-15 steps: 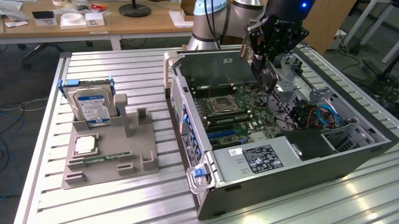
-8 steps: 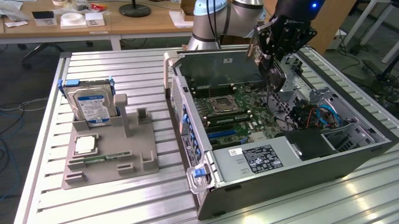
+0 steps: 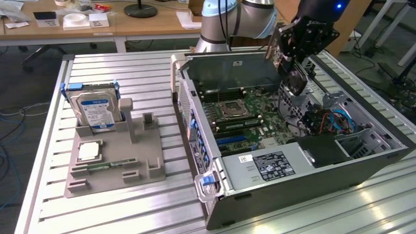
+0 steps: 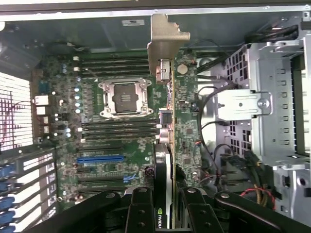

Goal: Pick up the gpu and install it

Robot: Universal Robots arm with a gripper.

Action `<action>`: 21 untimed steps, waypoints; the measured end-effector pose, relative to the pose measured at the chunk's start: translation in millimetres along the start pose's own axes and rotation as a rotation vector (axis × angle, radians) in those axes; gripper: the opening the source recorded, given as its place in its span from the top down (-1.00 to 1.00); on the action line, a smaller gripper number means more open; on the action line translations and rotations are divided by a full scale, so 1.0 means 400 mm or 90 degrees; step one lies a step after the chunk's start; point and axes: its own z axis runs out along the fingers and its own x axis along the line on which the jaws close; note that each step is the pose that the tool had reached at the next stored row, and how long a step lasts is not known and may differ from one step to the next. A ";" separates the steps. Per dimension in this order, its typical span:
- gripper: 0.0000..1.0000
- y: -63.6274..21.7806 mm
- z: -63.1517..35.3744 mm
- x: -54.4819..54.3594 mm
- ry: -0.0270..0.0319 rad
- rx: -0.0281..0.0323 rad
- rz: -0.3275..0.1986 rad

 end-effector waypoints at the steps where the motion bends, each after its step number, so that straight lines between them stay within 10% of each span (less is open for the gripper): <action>1: 0.47 0.000 0.000 -0.007 0.0000 -0.0001 0.000; 21: 0.47 0.004 0.009 -0.054 0.0000 -0.0002 0.000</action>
